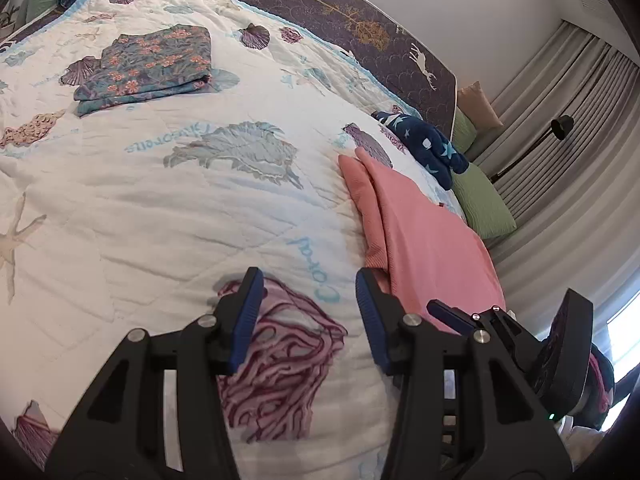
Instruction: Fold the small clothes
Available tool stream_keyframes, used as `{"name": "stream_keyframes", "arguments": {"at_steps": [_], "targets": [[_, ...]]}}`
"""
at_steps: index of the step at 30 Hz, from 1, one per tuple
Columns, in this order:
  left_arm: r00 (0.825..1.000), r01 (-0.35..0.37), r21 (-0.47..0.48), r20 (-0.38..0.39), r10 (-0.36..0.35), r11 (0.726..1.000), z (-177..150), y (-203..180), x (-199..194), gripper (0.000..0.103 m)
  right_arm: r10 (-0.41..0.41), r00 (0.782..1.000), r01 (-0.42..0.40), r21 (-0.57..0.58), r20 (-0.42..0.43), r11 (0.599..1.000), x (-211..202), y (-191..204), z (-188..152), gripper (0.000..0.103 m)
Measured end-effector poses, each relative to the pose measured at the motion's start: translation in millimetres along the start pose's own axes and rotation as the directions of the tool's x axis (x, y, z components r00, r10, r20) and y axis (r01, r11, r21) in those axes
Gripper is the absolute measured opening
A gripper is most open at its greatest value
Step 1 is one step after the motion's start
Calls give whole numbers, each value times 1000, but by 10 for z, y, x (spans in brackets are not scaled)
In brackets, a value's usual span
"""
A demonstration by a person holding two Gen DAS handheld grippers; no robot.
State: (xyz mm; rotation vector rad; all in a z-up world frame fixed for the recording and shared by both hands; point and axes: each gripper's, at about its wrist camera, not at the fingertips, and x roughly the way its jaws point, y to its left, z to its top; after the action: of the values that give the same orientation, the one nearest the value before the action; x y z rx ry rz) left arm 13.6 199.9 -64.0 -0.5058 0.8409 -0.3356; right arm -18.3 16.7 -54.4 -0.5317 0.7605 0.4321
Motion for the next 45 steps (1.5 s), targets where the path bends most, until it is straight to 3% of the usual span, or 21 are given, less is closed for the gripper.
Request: {"name": "stream_keyframes", "arguments": {"at_steps": [3,5,8,12,15,19,22,24,26,28,36,45], "targets": [[1000,5,1,-16,-5,1000,77,-7,96,49,-61,998,61,-35,22,997,36,87,47,54],[1000,13,12,-26,-12,1000,138,-43,159,50,-84,996,86,-66,30,994,71,159,74,34],[999,41,33,-38,-39,999,245,-114,272,66,-61,997,63,-48,40,997,88,158,83,12],[990,117,25,-77,-114,993,406,-235,520,71,3,998,-7,64,71,998,39,-40,72,6],[982,153,15,-116,-151,988,506,-337,737,74,77,990,-99,192,118,976,-82,-314,65,5],[962,206,-6,-185,-203,979,648,-483,1100,79,115,977,-165,294,179,941,-244,-590,66,5],[952,190,-14,-240,-188,982,771,-558,1436,78,145,973,-197,314,181,929,-251,-669,86,5],[955,172,0,-245,-167,985,850,-592,1564,69,156,972,-206,315,175,926,-231,-662,79,5],[948,169,-5,-275,-163,986,917,-620,1660,15,164,971,-212,311,175,926,-227,-644,70,5],[938,153,-42,-307,-158,987,955,-618,1719,15,169,969,-220,315,182,923,-237,-643,53,5],[963,85,98,-265,-57,992,1002,-968,1577,15,231,945,-310,404,233,861,-265,-890,-58,5],[981,68,238,-193,-22,969,1064,-1778,1450,15,172,931,-311,452,324,836,-593,-1264,-331,5]]}}
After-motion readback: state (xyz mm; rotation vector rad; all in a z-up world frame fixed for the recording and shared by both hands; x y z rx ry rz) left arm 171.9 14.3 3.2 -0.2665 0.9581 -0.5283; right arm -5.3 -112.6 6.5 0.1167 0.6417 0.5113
